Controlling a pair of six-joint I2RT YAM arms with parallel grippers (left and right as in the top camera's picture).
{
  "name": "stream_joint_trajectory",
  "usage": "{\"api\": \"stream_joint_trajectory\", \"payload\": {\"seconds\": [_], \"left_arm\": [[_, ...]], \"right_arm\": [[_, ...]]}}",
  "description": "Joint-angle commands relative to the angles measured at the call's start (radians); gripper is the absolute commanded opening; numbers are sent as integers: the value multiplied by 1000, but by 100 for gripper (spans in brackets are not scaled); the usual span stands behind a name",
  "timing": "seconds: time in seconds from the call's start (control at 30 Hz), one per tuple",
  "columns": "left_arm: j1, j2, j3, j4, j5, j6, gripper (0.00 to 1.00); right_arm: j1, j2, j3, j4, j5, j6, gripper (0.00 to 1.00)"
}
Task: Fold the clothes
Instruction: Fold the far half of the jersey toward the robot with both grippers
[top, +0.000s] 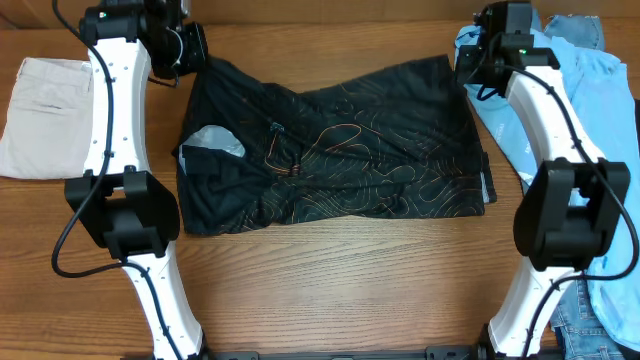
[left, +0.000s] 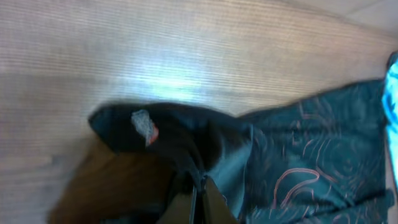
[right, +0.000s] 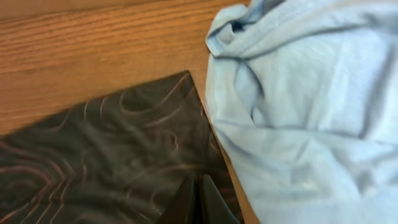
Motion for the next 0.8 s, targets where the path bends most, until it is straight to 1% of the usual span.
{"api": "stream_joint_trajectory", "payload": {"seconds": [0.0, 0.03, 0.07, 0.17, 0.23, 0.37, 0.5, 0.63, 0.7, 0.77], "left_arm": [[6, -3, 9, -13, 14, 56, 4], [6, -3, 8, -14, 14, 67, 4], [6, -3, 8, -15, 14, 75, 4], [5, -3, 8, -13, 14, 78, 4], [4, -3, 8, -13, 14, 78, 4], [4, -3, 8, -13, 14, 78, 4], [4, -3, 8, -13, 14, 78, 4], [4, -3, 8, -13, 14, 77, 4], [4, -3, 8, -11, 14, 77, 4], [4, -3, 8, -9, 14, 77, 4]], "right_arm": [[-12, -33, 24, -13, 6, 3, 4], [-12, -33, 24, -13, -3, 3, 5], [-12, -32, 23, -3, -26, 3, 11], [-12, -26, 22, 46, -90, 3, 23], [-8, -14, 21, 98, -122, 3, 25], [7, 51, 21, 200, -125, 3, 27], [11, 154, 21, 296, -125, 3, 34], [13, 235, 23, 389, -125, 6, 41], [14, 268, 32, 416, -124, 2, 52], [13, 298, 45, 431, -122, 2, 53]]}}
